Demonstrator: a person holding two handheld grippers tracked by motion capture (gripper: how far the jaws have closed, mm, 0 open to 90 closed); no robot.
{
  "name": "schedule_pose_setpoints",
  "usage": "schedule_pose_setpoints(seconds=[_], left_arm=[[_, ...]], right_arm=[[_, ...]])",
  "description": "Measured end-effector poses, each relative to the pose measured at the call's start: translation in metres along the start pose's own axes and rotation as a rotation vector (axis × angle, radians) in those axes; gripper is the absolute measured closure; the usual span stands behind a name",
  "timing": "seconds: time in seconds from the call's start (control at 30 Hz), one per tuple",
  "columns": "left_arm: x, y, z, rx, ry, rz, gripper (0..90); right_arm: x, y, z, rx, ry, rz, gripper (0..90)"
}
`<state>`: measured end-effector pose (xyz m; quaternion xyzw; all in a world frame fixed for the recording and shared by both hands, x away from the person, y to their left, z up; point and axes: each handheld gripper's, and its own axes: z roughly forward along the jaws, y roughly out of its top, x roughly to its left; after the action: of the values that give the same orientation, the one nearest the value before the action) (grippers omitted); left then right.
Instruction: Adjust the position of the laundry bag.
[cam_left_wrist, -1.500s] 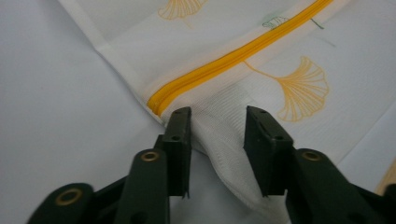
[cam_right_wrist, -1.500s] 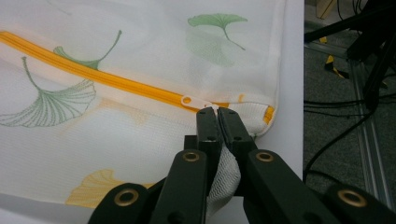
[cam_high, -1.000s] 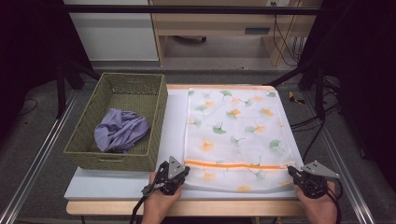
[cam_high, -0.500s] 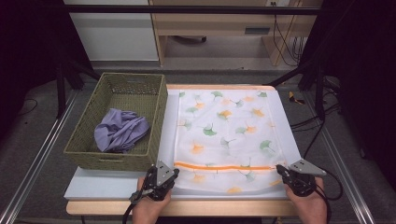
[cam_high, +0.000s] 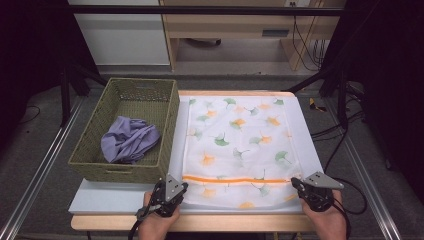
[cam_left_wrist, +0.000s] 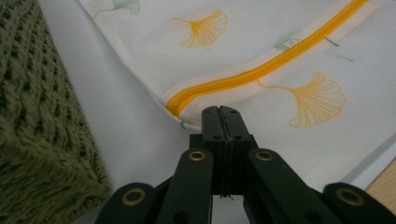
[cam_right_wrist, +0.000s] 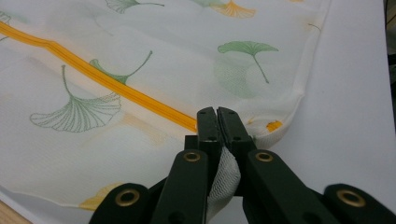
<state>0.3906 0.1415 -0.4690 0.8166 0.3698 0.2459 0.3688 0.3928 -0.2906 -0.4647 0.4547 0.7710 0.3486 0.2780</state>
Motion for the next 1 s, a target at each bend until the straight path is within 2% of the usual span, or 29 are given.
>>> schedule_pose_setpoints(seconds=[0.17, 0.27, 0.57, 0.67, 0.87, 1.0], left_arm=[[0.003, 0.0, 0.0, 0.004, -0.005, -0.008, 89.6], [0.0, -0.001, 0.002, 0.012, -0.011, -0.004, 89.5], [-0.007, -0.001, 0.008, 0.017, -0.027, 0.008, 89.5], [-0.007, 0.0, 0.012, 0.016, -0.032, 0.004, 89.4], [-0.007, 0.001, 0.017, 0.025, -0.026, 0.019, 89.4], [-0.002, 0.003, 0.017, 0.017, -0.016, 0.009, 89.3]], right_arm=[[0.001, 0.0, 0.001, 0.005, 0.006, -0.002, 88.7], [-0.001, -0.002, -0.006, 0.001, -0.011, 0.006, 88.8], [-0.005, -0.012, -0.019, 0.003, -0.024, 0.012, 88.9], [-0.007, -0.014, -0.024, 0.0, -0.036, 0.034, 88.8], [-0.007, -0.015, -0.019, 0.024, -0.038, 0.028, 88.8], [-0.006, -0.013, -0.015, 0.031, -0.042, 0.018, 88.8]])
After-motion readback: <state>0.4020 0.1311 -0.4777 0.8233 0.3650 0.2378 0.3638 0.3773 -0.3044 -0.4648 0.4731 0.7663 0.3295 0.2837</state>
